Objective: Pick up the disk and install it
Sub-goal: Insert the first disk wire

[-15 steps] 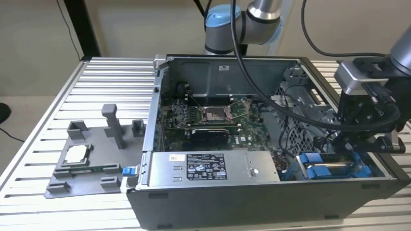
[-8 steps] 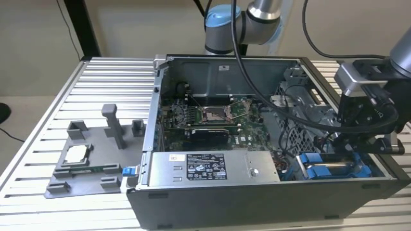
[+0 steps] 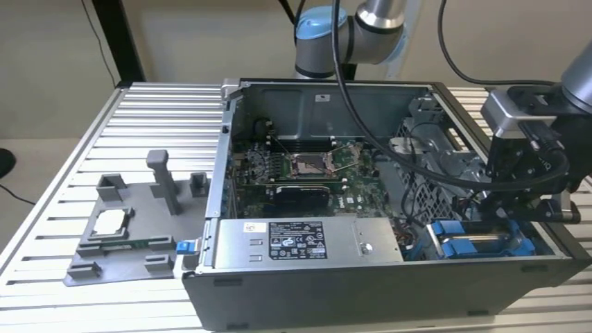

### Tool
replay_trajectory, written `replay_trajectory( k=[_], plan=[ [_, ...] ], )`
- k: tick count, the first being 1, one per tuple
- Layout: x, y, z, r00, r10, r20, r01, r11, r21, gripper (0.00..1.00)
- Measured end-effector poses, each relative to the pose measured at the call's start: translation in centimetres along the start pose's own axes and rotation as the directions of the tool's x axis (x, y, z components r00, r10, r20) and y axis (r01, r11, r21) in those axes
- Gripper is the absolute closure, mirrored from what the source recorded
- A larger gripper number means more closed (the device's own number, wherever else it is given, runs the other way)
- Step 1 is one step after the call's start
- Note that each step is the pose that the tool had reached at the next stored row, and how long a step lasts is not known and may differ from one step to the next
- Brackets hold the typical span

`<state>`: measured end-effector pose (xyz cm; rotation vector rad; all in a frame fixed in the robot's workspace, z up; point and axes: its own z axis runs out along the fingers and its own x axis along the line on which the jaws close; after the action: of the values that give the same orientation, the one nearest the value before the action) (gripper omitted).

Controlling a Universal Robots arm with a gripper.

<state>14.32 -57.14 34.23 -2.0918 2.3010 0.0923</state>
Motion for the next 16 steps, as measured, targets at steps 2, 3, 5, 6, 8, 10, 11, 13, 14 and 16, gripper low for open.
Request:
replay_trajectory(
  k=[2, 3, 5, 6, 8, 10, 11, 13, 14, 16],
  plan=[
    [0.0, -0.08, -0.01, 1.0, 0.001, -0.0024, -0.001, 0.9999, -0.0153, 1.0],
    [-0.01, -0.14, -0.01, 1.0, 0.002, -0.0036, -0.002, 0.9997, -0.0229, 1.0],
    [-0.03, -0.27, -0.01, 1.0, 0.003, -0.0085, -0.003, 0.9991, -0.0427, 1.0],
    [-0.03, -0.31, -0.02, 0.9999, 0.003, -0.0097, -0.004, 0.9988, -0.0485, 1.0],
    [-0.03, -0.31, -0.02, 0.9999, 0.003, -0.0099, -0.004, 0.9988, -0.0494, 1.0],
    [-0.03, -0.31, -0.02, 0.9999, 0.003, -0.0098, -0.004, 0.9988, -0.0496, 1.0],
    [-0.03, -0.36, -0.02, 0.9999, 0.003, -0.0098, -0.004, 0.9988, -0.0497, 1.0],
    [-0.05, -0.62, -0.01, 0.9999, 0.003, -0.0097, -0.004, 0.9988, -0.0498, 1.0],
    [-0.07, -0.76, -0.02, 0.9999, 0.003, -0.0099, -0.004, 0.9987, -0.05, 1.0],
    [-0.09, -0.87, -0.01, 0.9999, 0.003, -0.0099, -0.004, 0.9987, -0.0507, 1.0]
  ],
)
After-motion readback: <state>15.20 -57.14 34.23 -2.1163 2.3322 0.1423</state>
